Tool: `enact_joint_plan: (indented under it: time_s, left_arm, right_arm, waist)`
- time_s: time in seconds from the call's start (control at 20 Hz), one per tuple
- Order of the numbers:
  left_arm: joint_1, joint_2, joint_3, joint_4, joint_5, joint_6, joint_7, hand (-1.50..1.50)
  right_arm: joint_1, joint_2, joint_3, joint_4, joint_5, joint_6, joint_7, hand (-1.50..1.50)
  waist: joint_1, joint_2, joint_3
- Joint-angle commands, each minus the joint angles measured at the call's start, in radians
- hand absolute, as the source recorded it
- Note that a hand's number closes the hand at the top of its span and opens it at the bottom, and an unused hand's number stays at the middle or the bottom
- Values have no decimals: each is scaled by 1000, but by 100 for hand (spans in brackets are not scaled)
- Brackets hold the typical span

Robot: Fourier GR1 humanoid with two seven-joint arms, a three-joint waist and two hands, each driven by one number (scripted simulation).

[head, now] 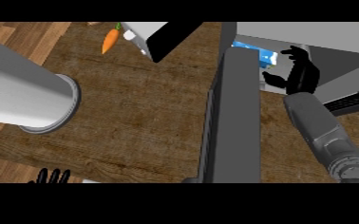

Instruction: Pick up the milk, place it into the microwave and close the microwave

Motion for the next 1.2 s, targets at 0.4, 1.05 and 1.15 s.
enact_joint_plan:
  time_s: [0.4,1.05,1.15]
  left_arm:
    - [-34,-11,-2,26,-7,5,7,-150]
    - [-24,3,15,31,1,-11,-2,-150]
    - [-26,-5,14,10,-2,3,3,-150]
  right_arm:
    - [-100,125,115,4,114,175,-47,-150]
    - [-80,190,8,-82,1,402,-162,-150]
    - [-94,194,-18,-91,-25,449,-166,-150]
  waist:
    - [14,-18,12]
    - [-33,-31,13]
    - [-40,-35,12]
